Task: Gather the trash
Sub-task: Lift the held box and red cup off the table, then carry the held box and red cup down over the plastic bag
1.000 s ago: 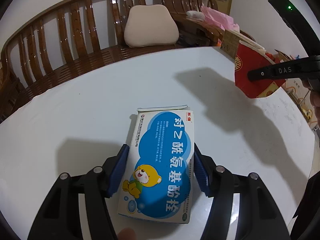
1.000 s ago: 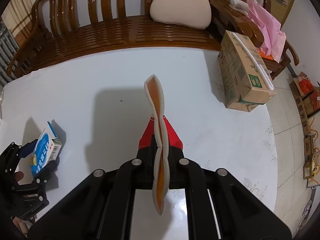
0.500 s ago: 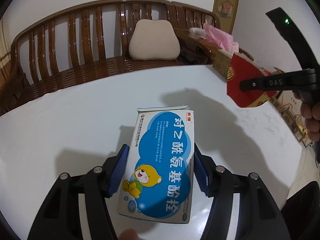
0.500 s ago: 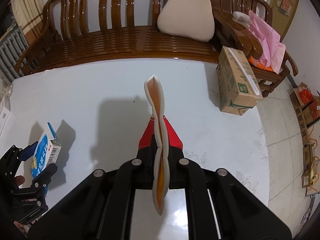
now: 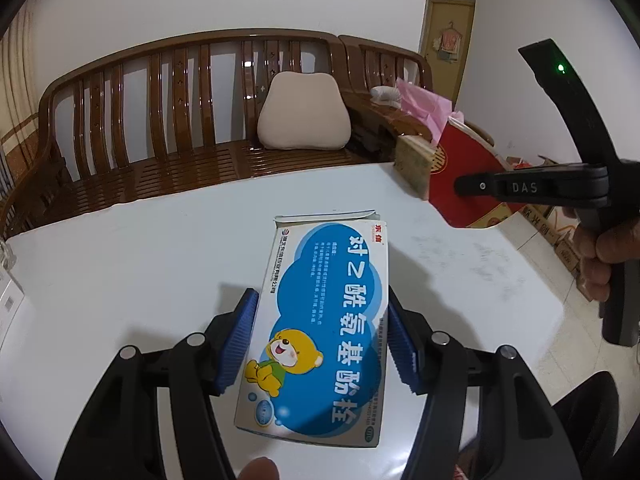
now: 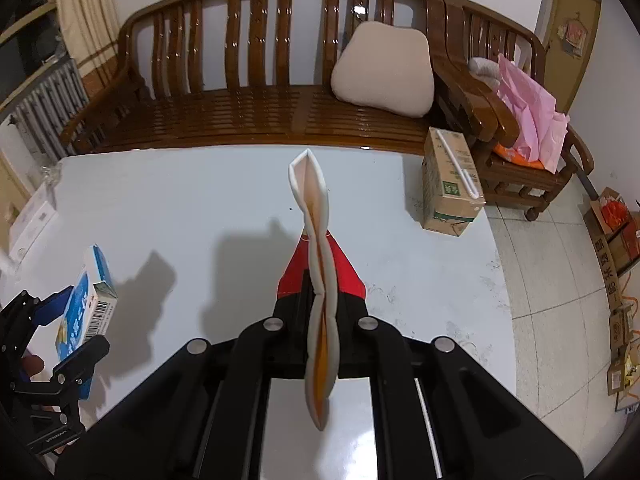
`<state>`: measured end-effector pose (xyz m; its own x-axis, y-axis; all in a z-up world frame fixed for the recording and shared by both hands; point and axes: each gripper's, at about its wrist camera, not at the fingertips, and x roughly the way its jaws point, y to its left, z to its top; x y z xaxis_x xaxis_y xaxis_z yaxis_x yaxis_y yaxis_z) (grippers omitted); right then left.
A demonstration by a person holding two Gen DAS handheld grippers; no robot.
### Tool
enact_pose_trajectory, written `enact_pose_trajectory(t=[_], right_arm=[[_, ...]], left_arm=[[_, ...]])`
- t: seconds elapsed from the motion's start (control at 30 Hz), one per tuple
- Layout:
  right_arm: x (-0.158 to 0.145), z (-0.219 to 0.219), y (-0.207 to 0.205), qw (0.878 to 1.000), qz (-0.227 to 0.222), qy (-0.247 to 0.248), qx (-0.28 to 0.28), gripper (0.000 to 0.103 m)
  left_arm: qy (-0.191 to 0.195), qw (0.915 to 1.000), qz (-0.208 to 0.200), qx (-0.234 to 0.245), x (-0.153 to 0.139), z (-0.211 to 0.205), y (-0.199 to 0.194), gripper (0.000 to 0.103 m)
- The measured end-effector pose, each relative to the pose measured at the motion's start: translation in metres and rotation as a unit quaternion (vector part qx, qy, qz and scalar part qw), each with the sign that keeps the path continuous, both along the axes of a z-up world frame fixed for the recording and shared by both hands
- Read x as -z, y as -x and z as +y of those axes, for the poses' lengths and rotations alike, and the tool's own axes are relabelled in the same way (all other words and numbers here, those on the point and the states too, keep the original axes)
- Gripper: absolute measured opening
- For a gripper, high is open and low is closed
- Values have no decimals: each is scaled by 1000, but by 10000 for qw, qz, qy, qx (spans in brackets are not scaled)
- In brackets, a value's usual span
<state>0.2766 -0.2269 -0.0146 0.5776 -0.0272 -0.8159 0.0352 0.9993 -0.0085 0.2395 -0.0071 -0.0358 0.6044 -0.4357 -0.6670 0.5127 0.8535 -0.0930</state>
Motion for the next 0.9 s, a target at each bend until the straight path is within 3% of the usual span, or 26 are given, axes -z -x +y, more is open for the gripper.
enact_pose_trajectory(t=[0.3, 0.53, 0.9], right_arm=[[-34, -5, 57, 9991, -380, -10, -180, 7], [-60, -7, 112, 9969, -690, 42, -371, 7], [-66, -1, 200, 9942, -890, 20, -600, 7]], left_arm=[[-109, 9998, -168, -92, -15, -9, 57, 60], [126, 9999, -48, -91, -19, -7, 106, 60], [-53, 9987, 115, -504, -8, -8, 180, 60]])
